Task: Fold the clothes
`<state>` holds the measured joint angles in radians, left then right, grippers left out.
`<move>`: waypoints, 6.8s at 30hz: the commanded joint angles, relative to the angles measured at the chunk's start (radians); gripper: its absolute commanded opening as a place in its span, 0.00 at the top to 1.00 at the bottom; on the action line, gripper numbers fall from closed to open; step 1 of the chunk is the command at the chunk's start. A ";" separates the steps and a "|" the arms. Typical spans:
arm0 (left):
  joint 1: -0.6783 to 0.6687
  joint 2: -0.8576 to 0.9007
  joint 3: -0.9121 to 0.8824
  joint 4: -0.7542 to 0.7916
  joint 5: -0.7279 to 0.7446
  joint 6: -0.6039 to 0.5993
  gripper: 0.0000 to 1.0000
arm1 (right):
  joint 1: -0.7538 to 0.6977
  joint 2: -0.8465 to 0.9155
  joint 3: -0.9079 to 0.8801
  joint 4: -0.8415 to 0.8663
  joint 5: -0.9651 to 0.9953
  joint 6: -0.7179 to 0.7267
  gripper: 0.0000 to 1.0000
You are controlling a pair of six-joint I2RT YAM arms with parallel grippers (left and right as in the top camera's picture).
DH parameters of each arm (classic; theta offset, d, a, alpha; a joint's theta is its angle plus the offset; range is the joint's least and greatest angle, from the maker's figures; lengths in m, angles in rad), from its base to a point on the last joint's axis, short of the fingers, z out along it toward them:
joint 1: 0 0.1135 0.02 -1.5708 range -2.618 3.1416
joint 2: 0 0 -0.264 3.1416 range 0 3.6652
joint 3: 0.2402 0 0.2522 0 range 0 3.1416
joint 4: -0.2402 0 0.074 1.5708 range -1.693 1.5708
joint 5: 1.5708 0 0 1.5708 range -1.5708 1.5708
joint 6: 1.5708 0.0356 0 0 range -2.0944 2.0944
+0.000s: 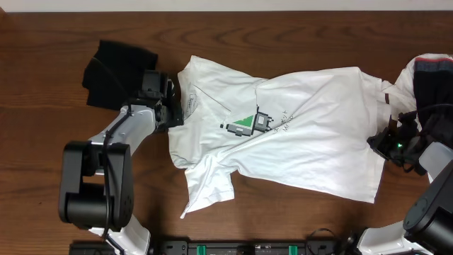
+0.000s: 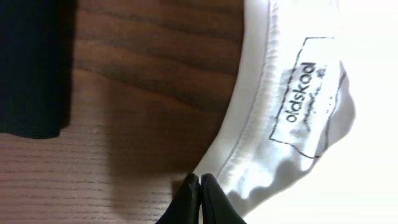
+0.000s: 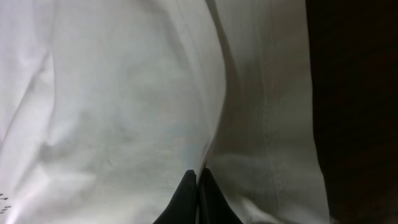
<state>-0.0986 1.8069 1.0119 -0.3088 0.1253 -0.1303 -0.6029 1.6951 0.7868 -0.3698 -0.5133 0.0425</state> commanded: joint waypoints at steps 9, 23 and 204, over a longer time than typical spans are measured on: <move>0.005 -0.027 -0.005 0.005 -0.043 0.003 0.94 | 0.002 0.007 -0.002 -0.006 0.086 0.054 0.99; 0.005 -0.011 -0.005 0.064 0.076 0.048 0.02 | 0.002 0.007 -0.002 0.001 0.082 0.054 0.99; -0.026 -0.325 0.040 -0.247 -0.046 -0.220 0.34 | -0.013 -0.235 0.150 -0.360 0.039 -0.020 0.57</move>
<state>-0.1261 1.5173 1.0431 -0.5121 -0.0113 -0.2302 -0.6434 1.5017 0.9211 -0.6834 -0.4252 0.0132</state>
